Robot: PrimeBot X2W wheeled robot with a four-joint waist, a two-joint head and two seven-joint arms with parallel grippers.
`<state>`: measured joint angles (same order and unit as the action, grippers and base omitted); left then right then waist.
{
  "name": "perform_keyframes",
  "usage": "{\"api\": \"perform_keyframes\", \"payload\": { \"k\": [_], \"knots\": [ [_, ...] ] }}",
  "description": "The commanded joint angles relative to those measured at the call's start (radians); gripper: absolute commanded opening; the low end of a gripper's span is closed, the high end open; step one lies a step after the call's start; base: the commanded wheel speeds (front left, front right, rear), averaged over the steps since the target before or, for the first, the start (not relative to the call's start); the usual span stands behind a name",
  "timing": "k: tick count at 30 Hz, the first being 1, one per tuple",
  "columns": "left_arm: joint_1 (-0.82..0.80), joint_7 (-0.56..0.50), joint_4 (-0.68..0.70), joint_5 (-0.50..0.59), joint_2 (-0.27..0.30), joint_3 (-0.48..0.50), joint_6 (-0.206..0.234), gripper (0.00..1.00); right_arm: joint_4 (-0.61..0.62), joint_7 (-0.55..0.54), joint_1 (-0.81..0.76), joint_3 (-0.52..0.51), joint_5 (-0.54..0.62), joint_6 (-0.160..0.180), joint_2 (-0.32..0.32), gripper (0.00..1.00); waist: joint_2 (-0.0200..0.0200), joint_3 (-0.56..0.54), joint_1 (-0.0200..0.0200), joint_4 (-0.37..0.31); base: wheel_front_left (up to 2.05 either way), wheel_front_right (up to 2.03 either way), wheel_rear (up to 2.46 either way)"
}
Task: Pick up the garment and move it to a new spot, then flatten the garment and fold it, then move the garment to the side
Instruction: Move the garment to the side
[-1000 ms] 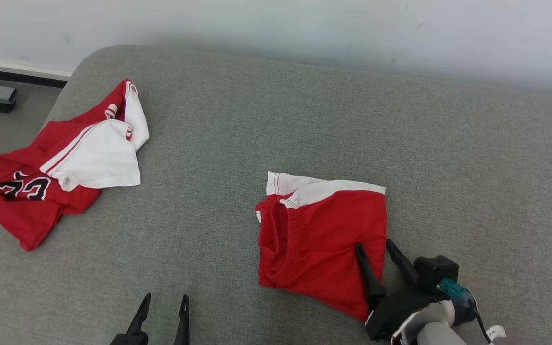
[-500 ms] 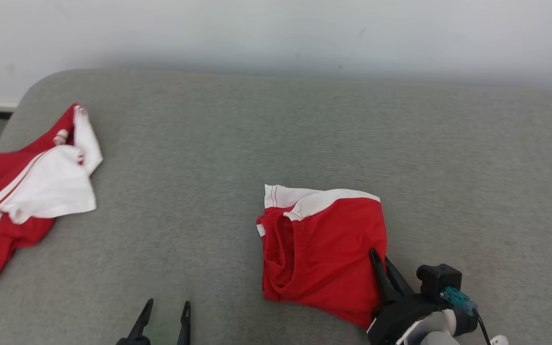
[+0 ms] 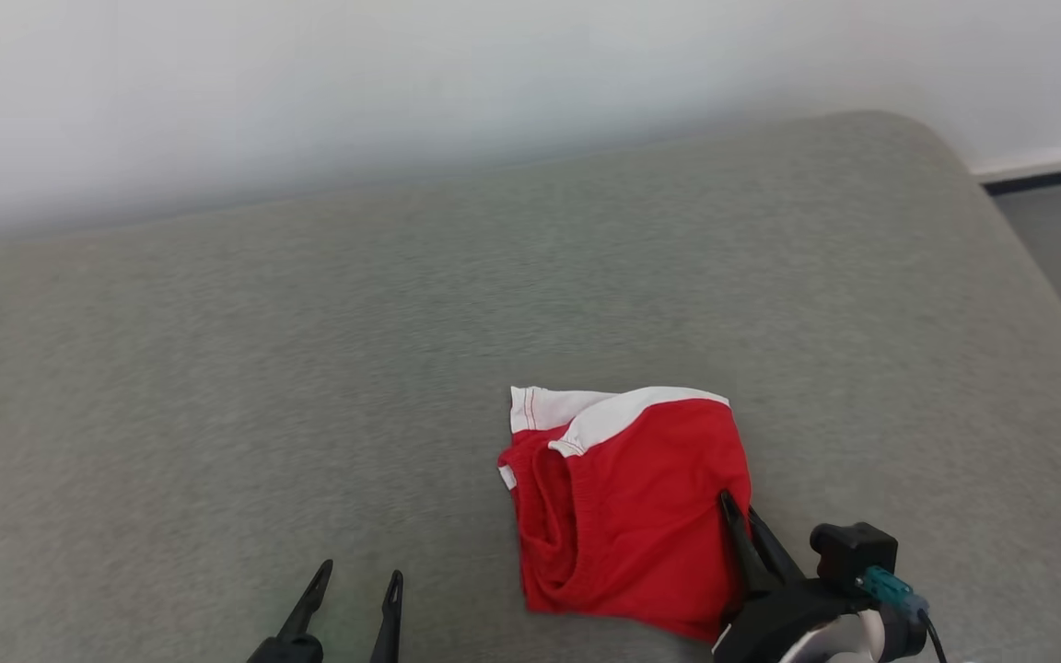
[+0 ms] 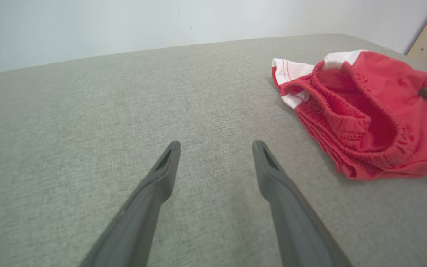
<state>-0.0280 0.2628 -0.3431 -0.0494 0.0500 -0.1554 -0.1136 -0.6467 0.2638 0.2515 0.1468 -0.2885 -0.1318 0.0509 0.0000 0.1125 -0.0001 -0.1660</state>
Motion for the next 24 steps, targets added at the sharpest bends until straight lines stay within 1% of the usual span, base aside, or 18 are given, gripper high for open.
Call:
{"api": "perform_keyframes", "payload": {
  "k": [1,4,7,10,13,16,19,24],
  "knots": [
    [-0.011,0.003,0.001,0.007,0.001,0.002,-0.001,1.00,0.006,0.001,-0.010,0.006,-0.005,0.002,-0.001,0.00,0.0000,-0.010,0.0001,-0.169,0.00,0.00,0.00],
    [-0.015,0.003,0.002,0.009,0.003,-0.003,-0.007,1.00,0.015,0.000,-0.015,0.011,-0.009,0.002,-0.001,0.00,0.0000,-0.003,0.0001,-0.225,0.00,0.00,0.00],
    [-0.020,0.003,0.008,0.011,0.005,-0.006,-0.008,1.00,0.020,0.000,-0.021,0.010,-0.010,0.002,-0.001,0.00,0.0000,0.007,0.0001,-0.263,0.00,0.00,0.00],
    [-0.028,0.003,0.011,0.013,0.007,-0.010,-0.011,1.00,0.028,0.000,-0.024,0.008,0.000,0.002,-0.001,0.00,0.0000,0.019,0.0001,-0.279,0.00,0.00,0.00],
    [-0.031,0.003,0.013,0.014,0.010,-0.012,-0.013,1.00,0.030,0.000,-0.026,0.004,0.008,0.002,-0.001,0.00,0.0000,0.024,0.0001,-0.282,0.00,0.00,0.00],
    [-0.034,0.003,0.011,0.015,0.013,-0.019,-0.015,1.00,0.026,0.000,-0.016,-0.004,0.031,0.002,-0.001,0.00,0.0000,0.035,0.0001,-0.271,0.00,0.00,0.00],
    [-0.041,0.003,0.004,0.010,0.017,-0.020,-0.017,1.00,0.017,0.000,0.005,-0.017,0.076,0.002,0.001,0.00,0.0000,0.048,0.0001,-0.242,0.00,0.00,0.00],
    [-0.054,0.003,0.006,0.013,0.025,-0.022,-0.015,1.00,-0.009,0.000,0.062,-0.030,0.139,0.002,0.062,0.00,0.0000,0.079,0.0001,-0.171,0.00,0.00,0.00]
  ]
}}
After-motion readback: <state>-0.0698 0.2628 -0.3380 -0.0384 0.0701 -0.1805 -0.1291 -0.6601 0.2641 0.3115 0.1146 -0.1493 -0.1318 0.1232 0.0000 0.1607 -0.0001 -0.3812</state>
